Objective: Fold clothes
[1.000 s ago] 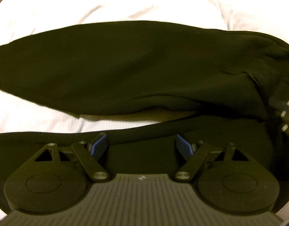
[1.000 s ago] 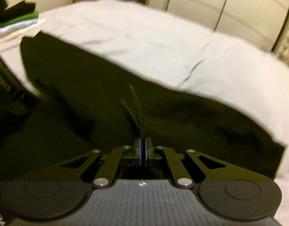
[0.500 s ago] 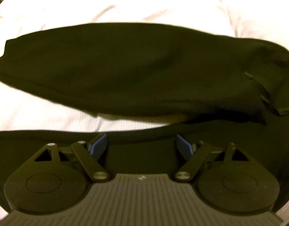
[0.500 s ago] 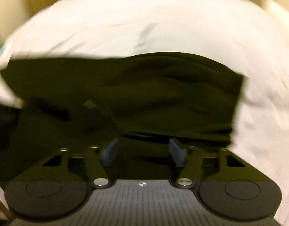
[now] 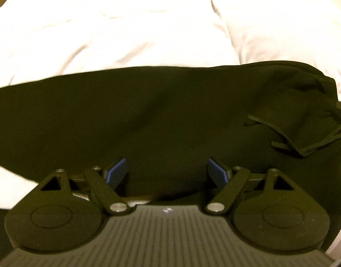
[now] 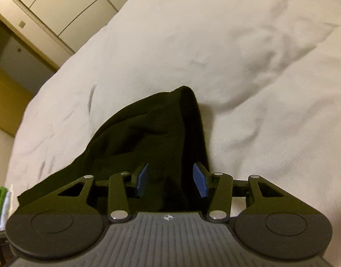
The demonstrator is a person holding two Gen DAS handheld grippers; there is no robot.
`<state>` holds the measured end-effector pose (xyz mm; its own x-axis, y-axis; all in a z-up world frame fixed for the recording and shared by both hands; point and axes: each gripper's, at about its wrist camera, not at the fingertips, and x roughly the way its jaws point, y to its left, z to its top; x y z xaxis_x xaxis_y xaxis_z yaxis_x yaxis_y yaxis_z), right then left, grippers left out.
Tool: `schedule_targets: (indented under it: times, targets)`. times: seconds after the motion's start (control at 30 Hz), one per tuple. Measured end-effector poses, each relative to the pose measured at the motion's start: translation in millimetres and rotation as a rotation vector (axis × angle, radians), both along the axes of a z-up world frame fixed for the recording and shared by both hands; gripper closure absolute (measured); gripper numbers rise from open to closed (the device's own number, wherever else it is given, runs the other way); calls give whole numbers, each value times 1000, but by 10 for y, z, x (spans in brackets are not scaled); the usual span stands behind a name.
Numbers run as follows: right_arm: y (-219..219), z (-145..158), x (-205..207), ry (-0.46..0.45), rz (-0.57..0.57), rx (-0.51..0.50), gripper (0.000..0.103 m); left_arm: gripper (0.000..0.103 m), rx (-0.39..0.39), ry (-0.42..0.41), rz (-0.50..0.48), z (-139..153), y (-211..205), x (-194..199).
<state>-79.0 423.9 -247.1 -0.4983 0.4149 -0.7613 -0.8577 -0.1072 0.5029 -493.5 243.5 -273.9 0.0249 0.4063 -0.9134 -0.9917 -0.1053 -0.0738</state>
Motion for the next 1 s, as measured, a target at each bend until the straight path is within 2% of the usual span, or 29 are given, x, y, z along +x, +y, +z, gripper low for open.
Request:
schedule_targets:
  times: [0.07, 0.13, 0.2, 0.23, 0.33, 0.43, 0.47, 0.53, 0.57, 0.63, 0.7, 0.73, 0.77, 0.8, 0.87, 1.0]
  targets:
    - [123, -48, -16, 22, 42, 3, 56, 26, -4, 6, -4, -38, 37, 15]
    - [295, -99, -24, 59, 88, 16, 64, 26, -10, 12, -4, -73, 89, 10]
    - [445, -144, -29, 96, 125, 26, 89, 26, -16, 19, -1, -88, 116, 41]
    - [485, -144, -5, 135, 128, 48, 94, 26, -16, 24, 2, -91, 123, 57]
    - [573, -125, 90, 270, 124, 128, 96, 26, -9, 38, 10, -93, 138, 90]
    - [629, -130, 213, 344, 30, 209, 97, 26, -4, 54, 24, -128, 138, 110]
    - [661, -162, 226, 332, 1, 219, 97, 26, -2, 59, 29, -144, 139, 115]
    - [767, -329, 187, 239, -52, 152, 98, 26, -8, 70, 34, -125, 105, 81]
    - [826, -434, 152, 180, -67, 89, 95, 26, -13, 76, 35, -108, 83, 57]
    - [845, -513, 130, 161, -72, 36, 91, 26, -22, 88, 39, -75, 38, 10]
    - [804, -447, 167, 188, -100, 8, 67, 26, -27, 97, 37, -53, -12, -20]
    - [769, -386, 190, 171, -120, -2, 55, 26, -30, 99, 39, -37, -45, -39]
    - [709, -303, 222, 131, -145, 6, 34, 26, -35, 100, 43, -17, -84, -63]
    - [614, -195, 264, 83, -166, 28, 25, 26, -39, 101, 46, 4, -123, -87]
    - [395, -19, 376, 31, -176, 48, 25, 26, -48, 100, 55, 46, -200, -135]
    - [-300, 93, 739, 38, -171, -33, 26, 25, -63, 80, 72, 89, -325, -190]
